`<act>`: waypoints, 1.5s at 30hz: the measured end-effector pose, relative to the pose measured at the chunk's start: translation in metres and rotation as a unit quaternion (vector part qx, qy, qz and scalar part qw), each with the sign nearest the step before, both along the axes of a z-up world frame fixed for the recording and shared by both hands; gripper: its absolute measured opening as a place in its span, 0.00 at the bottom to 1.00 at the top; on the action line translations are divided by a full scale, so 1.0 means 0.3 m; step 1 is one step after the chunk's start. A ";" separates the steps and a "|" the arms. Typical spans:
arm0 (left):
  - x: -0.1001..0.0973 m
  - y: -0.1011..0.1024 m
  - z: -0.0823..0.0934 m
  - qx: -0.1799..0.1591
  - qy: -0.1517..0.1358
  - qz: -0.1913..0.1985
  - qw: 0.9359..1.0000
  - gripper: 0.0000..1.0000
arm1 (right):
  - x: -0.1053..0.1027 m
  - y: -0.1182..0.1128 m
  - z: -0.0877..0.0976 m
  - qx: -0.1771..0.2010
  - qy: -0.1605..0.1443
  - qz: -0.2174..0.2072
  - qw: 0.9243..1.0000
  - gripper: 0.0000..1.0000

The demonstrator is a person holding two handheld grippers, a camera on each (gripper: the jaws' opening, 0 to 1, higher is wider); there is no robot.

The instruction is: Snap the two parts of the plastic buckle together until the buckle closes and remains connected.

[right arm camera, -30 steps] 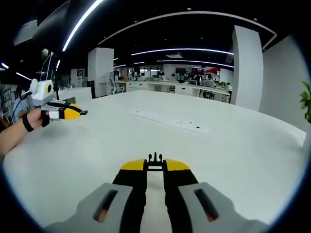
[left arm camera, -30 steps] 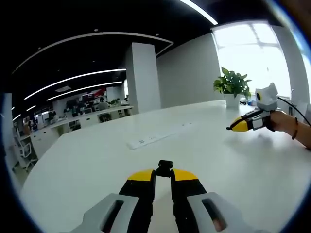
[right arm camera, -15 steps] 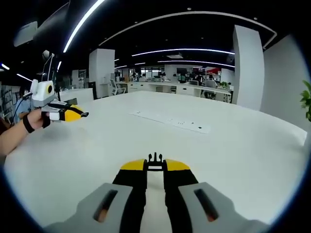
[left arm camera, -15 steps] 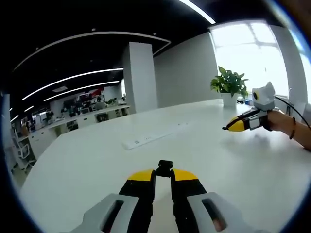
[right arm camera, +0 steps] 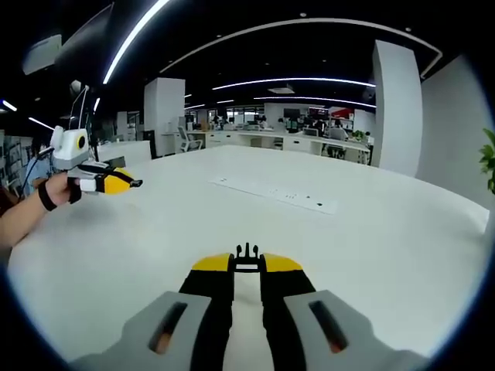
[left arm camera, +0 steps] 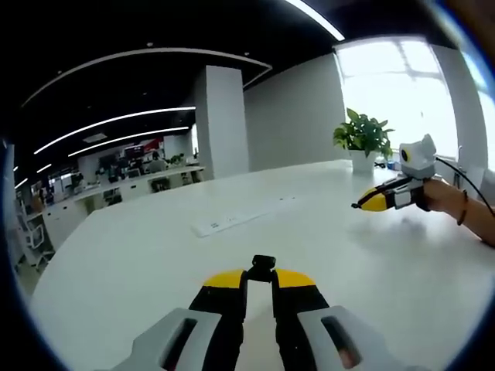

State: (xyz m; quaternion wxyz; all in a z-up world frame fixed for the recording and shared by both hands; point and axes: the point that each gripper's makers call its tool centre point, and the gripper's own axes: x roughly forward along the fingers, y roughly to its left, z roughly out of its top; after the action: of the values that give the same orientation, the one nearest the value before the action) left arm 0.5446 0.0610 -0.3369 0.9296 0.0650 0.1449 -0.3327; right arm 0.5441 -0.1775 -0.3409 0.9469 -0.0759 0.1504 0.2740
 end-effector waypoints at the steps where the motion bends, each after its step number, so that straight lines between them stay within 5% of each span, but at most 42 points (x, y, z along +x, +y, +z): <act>1: -0.002 0.001 -0.002 0.000 0.002 0.001 1.000 0.11 | -0.001 0.000 0.000 0.000 0.001 0.000 1.000 0.12; 13: -0.032 -0.002 0.017 0.004 -0.006 -0.013 1.000 0.11 | -0.022 0.022 0.019 0.001 -0.001 0.011 1.000 0.12; 19: -0.061 0.010 0.022 -0.028 0.010 -0.029 0.999 0.12 | -0.034 0.017 0.024 -0.008 -0.007 0.013 1.000 0.12; 29: -0.108 0.038 0.019 -0.003 0.000 -0.042 0.999 0.12 | -0.062 0.021 -0.006 -0.038 -0.001 0.018 0.999 0.12; 45: -0.148 0.035 0.003 0.010 0.006 -0.063 0.998 0.12 | -0.108 0.043 0.002 -0.027 -0.003 0.031 0.999 0.12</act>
State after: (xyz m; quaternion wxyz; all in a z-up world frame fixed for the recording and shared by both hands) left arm 0.5001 0.0715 -0.3360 0.9054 0.0810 0.1490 -0.3892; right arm 0.5117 -0.1646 -0.3403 0.9361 -0.1068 0.1526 0.2984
